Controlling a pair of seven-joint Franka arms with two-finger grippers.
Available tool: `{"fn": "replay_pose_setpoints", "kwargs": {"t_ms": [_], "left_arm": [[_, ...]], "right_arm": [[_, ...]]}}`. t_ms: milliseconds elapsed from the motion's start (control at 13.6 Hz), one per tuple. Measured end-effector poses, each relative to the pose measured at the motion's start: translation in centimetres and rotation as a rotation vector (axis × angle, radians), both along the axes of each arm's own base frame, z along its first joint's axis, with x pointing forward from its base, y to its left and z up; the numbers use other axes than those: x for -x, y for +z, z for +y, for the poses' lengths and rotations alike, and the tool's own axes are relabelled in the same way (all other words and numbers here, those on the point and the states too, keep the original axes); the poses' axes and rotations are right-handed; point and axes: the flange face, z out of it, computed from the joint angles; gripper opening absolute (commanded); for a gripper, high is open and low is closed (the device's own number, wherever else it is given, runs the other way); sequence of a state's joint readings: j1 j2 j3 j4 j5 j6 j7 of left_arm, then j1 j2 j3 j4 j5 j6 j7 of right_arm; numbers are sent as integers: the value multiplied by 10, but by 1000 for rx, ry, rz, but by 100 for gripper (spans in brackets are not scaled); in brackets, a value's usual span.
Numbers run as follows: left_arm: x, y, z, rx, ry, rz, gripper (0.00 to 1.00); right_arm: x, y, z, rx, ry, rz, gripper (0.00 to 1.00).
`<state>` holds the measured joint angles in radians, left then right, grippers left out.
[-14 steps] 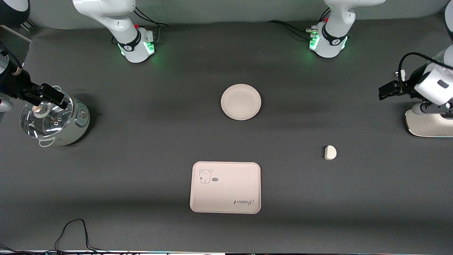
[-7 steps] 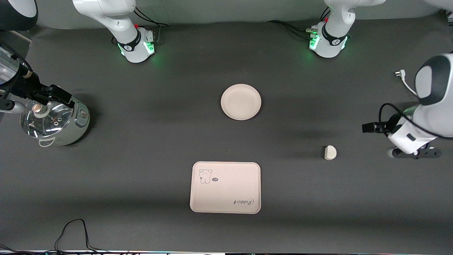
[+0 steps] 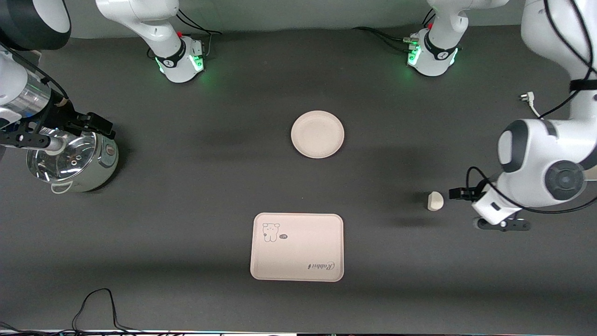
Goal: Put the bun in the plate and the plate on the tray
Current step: 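Move the left gripper over the white bun while the right gripper lifts, then lower the left gripper and grasp the white bun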
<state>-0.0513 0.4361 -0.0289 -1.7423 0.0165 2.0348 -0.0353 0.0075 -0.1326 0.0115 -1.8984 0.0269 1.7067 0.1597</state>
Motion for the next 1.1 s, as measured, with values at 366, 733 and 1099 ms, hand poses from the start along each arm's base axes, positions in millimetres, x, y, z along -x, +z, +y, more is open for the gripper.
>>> {"fn": "replay_pose_setpoints", "kwargs": {"t_ms": [366, 733, 1099], "left_arm": [[17, -75, -13, 7, -47, 4, 99], [24, -109, -24, 13, -98, 32, 98], [25, -132, -25, 20, -138, 26, 68]], "right_arm": [[1, -12, 18, -19, 22, 9, 100], [-1, -24, 36, -30, 15, 16, 100], [-6, -35, 41, -29, 5, 27, 100]]}}
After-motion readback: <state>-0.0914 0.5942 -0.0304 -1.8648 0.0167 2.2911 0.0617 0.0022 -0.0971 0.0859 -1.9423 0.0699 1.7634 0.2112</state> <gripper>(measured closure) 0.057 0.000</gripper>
